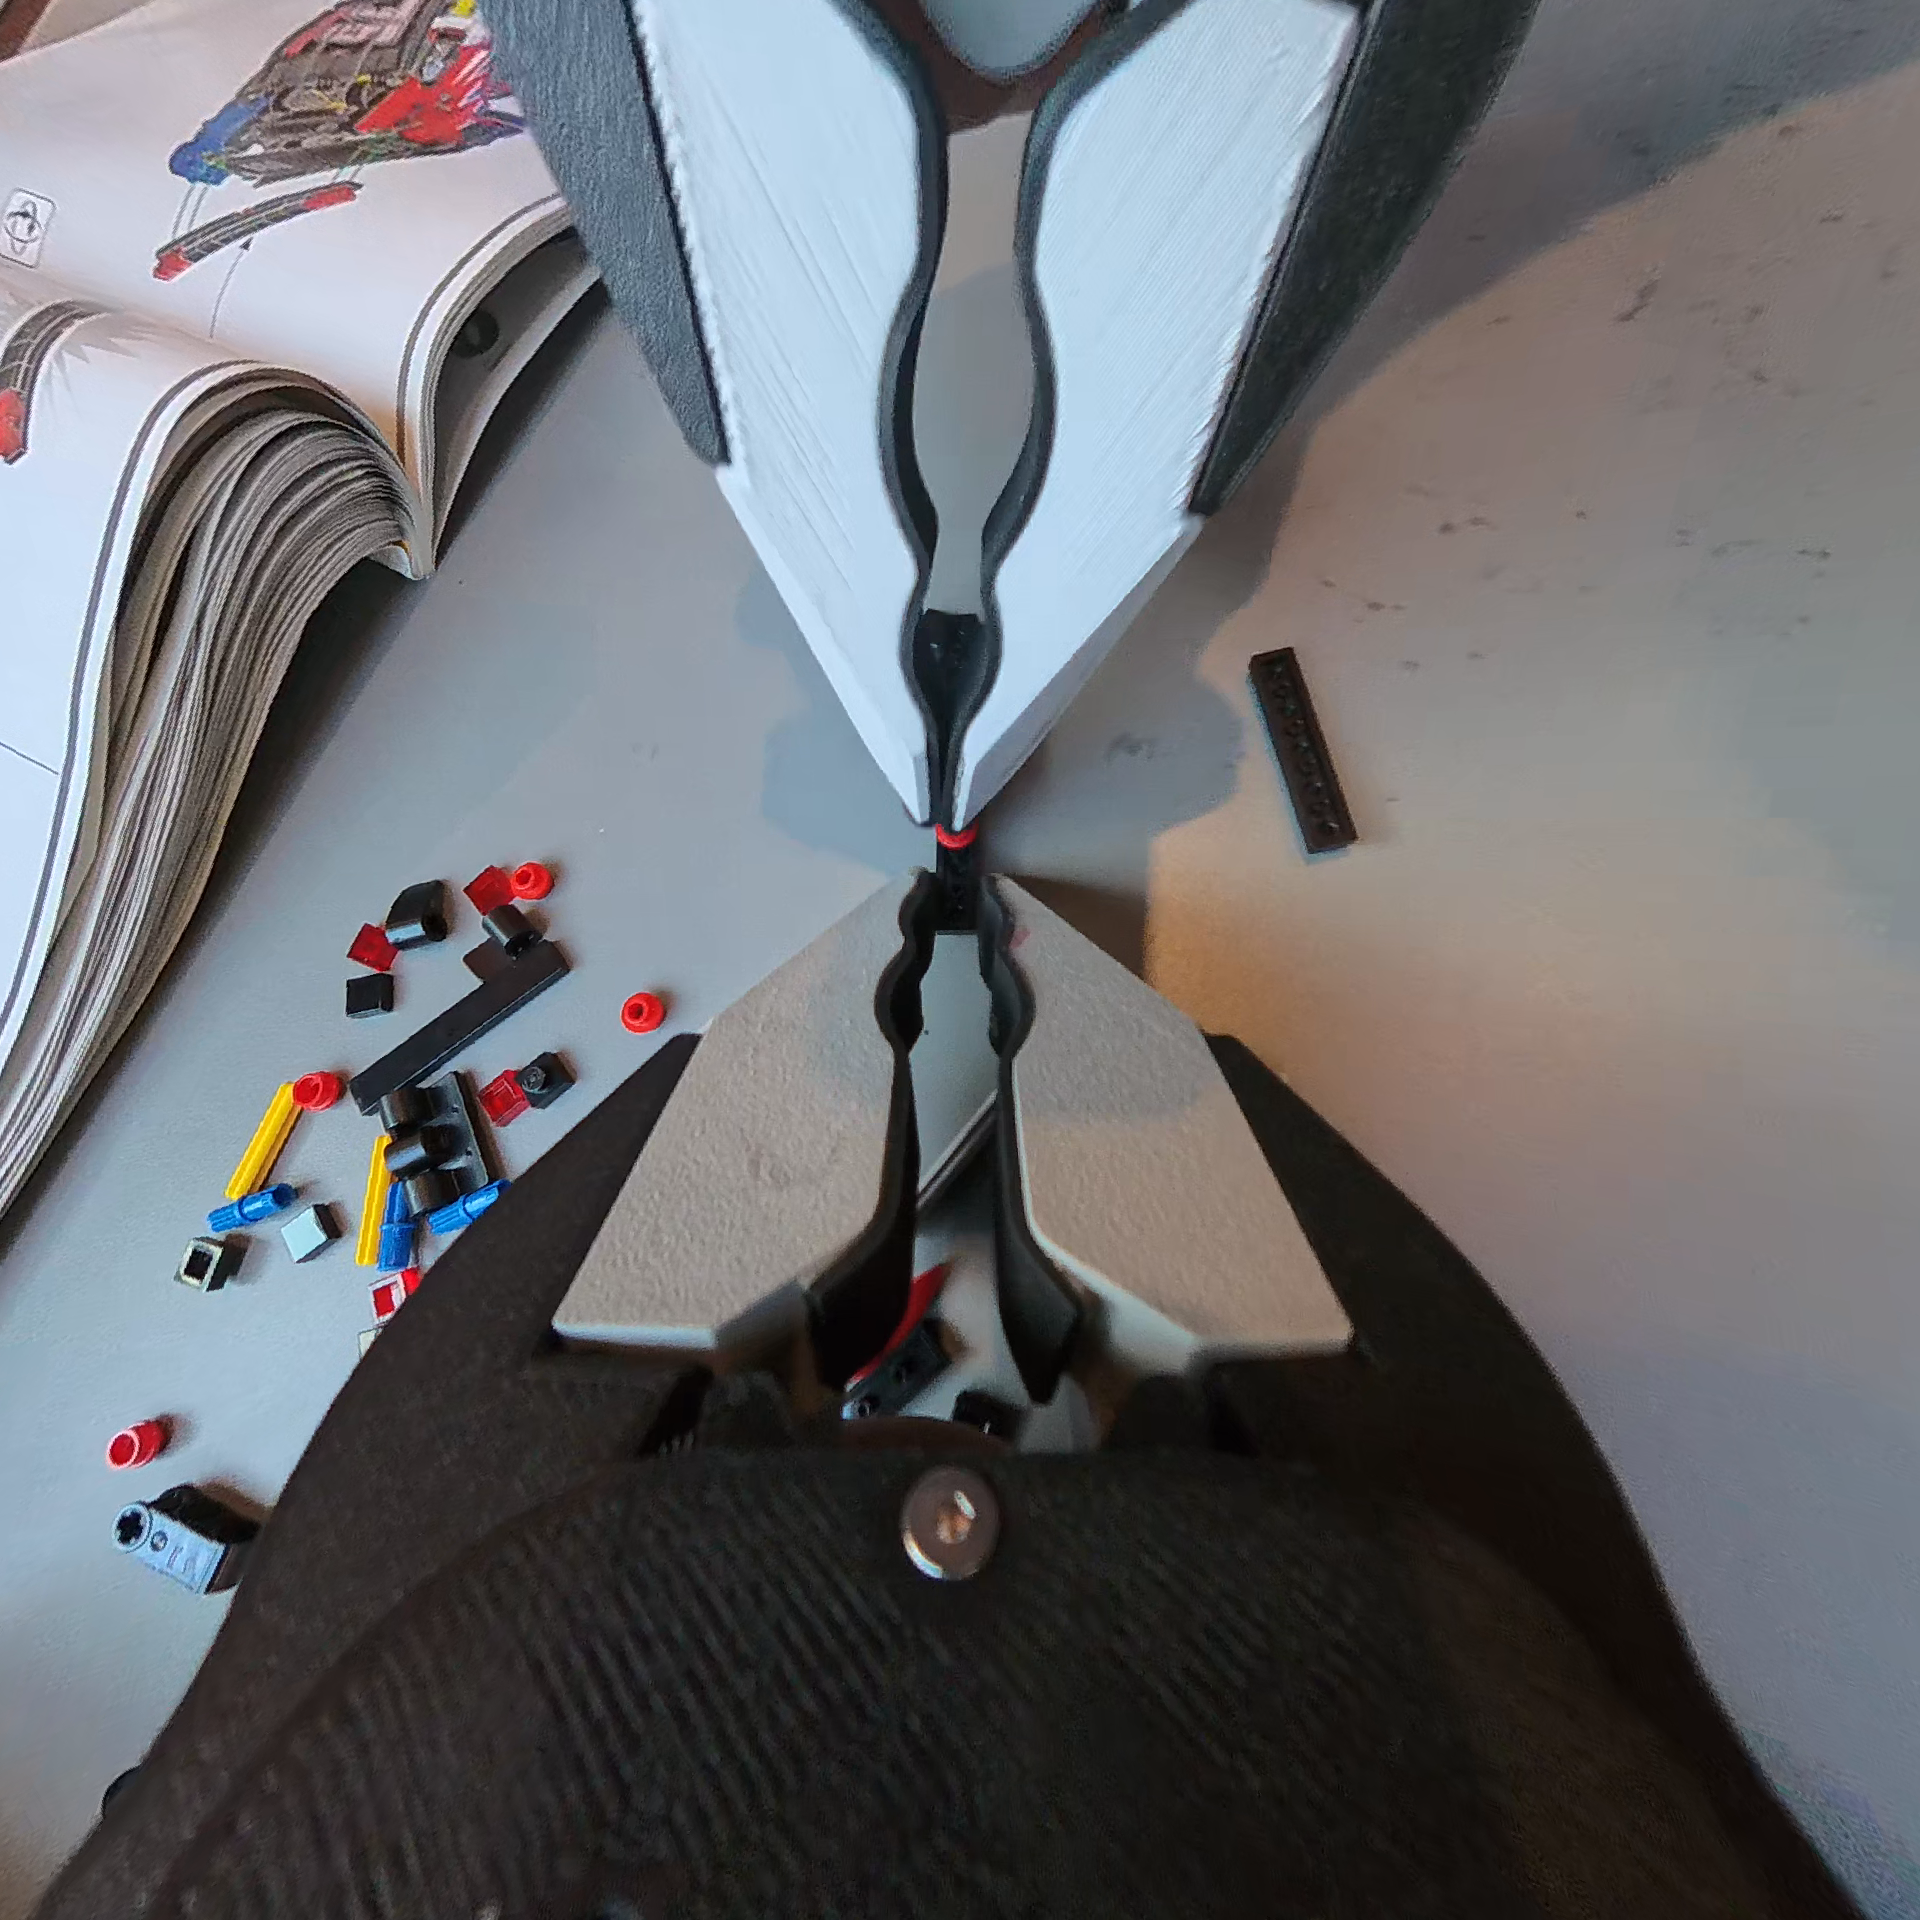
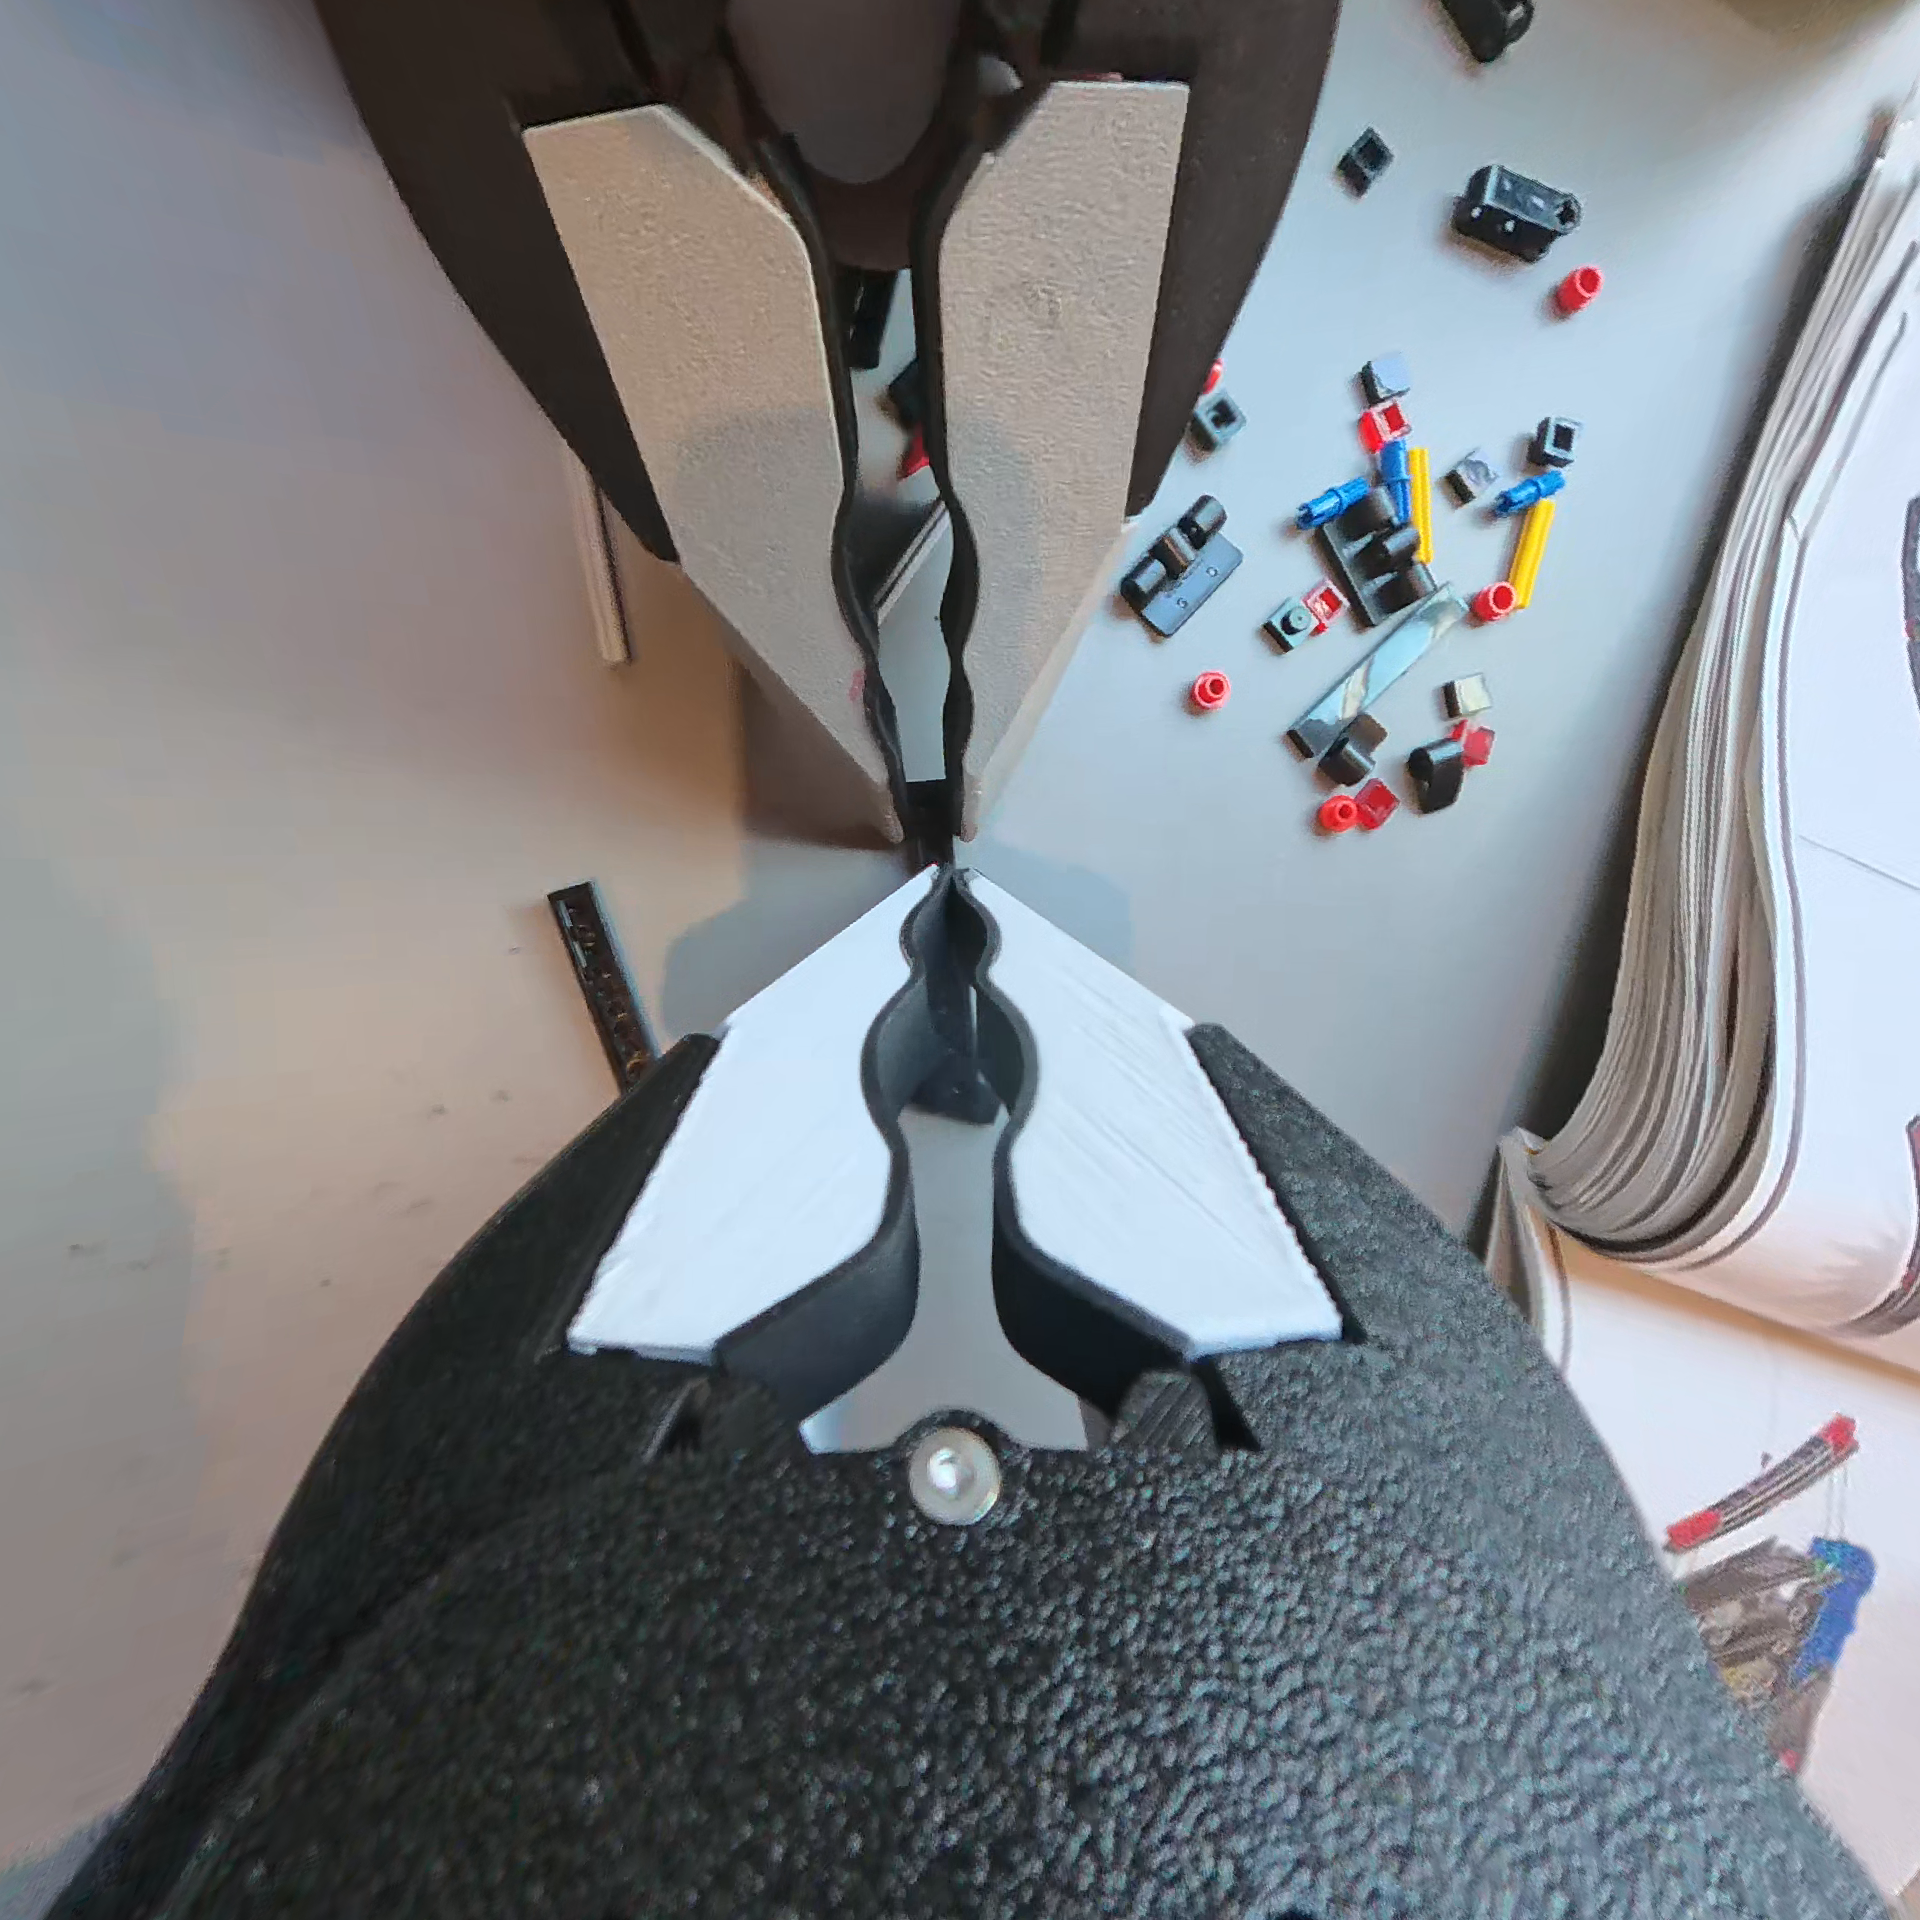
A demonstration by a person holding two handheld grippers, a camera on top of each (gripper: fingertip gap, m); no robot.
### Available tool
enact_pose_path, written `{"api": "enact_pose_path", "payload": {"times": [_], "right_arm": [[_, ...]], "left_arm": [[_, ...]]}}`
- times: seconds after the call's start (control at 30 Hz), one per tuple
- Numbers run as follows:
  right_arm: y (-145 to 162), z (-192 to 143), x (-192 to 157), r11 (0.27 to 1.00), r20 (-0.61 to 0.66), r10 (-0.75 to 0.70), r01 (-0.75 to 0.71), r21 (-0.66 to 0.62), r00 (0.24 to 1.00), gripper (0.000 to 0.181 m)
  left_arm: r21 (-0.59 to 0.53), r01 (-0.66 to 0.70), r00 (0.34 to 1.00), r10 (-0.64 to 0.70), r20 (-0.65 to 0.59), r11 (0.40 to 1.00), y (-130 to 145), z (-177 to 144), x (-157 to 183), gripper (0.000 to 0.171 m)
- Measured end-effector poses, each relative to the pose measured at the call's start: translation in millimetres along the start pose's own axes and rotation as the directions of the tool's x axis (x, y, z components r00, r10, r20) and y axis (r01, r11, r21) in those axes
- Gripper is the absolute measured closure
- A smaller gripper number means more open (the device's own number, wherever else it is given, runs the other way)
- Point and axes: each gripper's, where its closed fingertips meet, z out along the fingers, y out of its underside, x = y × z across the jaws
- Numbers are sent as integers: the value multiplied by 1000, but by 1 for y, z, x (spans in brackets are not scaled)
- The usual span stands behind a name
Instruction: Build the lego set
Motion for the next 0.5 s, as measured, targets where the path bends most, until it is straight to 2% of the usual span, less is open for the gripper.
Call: {"api": "enact_pose_path", "payload": {"times": [0.1,0.17,0.27,0.37,0.5], "right_arm": [[-18,-29,0,982,-15,104,-100,161,995,181],[-17,-46,-6,966,-19,154,-146,213,988,176],[-1,-49,-32,971,-28,155,-147,190,988,168],[18,-35,-54,985,-52,140,-133,113,989,155],[25,-21,-64,989,-55,132,-128,75,990,149]], "left_arm": [[-1,-3,1000,3,8,1000,0,0,0,166],[-3,5,1000,-5,8,1000,0,0,0,166],[-14,27,1000,-27,6,1000,0,-1,1,166],[-30,28,1000,-28,5,999,2,-3,1,165],[-59,38,997,-42,-69,998,8,-10,8,149]]}}
